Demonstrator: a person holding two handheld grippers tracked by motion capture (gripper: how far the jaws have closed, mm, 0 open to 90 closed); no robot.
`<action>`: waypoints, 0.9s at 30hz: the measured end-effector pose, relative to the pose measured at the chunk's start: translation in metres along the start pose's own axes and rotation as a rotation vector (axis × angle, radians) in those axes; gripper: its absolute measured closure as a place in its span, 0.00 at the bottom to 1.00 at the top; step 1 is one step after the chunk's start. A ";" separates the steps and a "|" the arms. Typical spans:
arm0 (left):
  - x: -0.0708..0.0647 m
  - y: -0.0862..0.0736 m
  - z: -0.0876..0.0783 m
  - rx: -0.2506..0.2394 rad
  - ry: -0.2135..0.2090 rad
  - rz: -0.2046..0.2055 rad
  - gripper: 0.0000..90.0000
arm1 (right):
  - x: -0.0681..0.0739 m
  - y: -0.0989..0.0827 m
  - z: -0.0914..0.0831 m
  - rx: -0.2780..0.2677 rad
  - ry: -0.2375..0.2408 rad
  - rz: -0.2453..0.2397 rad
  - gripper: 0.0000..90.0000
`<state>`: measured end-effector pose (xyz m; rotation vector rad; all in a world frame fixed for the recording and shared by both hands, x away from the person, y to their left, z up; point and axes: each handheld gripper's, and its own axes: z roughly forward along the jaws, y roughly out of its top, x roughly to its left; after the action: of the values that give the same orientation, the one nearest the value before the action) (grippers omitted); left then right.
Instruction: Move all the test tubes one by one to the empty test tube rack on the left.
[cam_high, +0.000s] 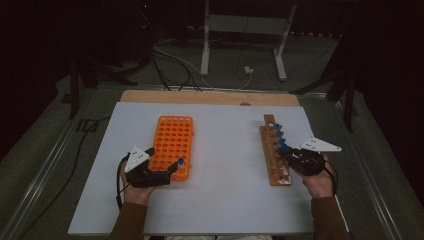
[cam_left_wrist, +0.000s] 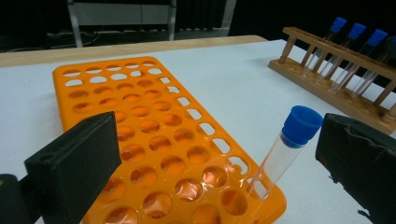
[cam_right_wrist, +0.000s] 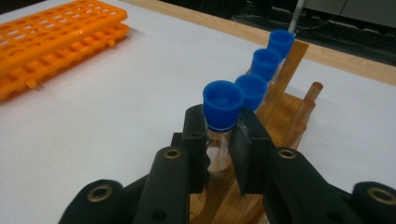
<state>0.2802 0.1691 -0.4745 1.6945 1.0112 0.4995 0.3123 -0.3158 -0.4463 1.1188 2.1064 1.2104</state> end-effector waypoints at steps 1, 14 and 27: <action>-0.001 0.000 0.001 -0.002 -0.003 0.001 0.01 | 0.000 0.001 -0.001 -0.004 0.001 0.001 0.85; -0.009 0.010 -0.002 -0.038 0.004 0.023 0.01 | -0.004 0.021 -0.015 -0.055 0.027 0.023 0.85; -0.042 0.037 -0.001 -0.082 -0.033 0.090 0.02 | 0.005 0.046 -0.031 -0.113 0.075 0.015 0.85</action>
<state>0.2704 0.1320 -0.4336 1.6751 0.8821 0.5620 0.3069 -0.3138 -0.3915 1.0560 2.0585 1.3807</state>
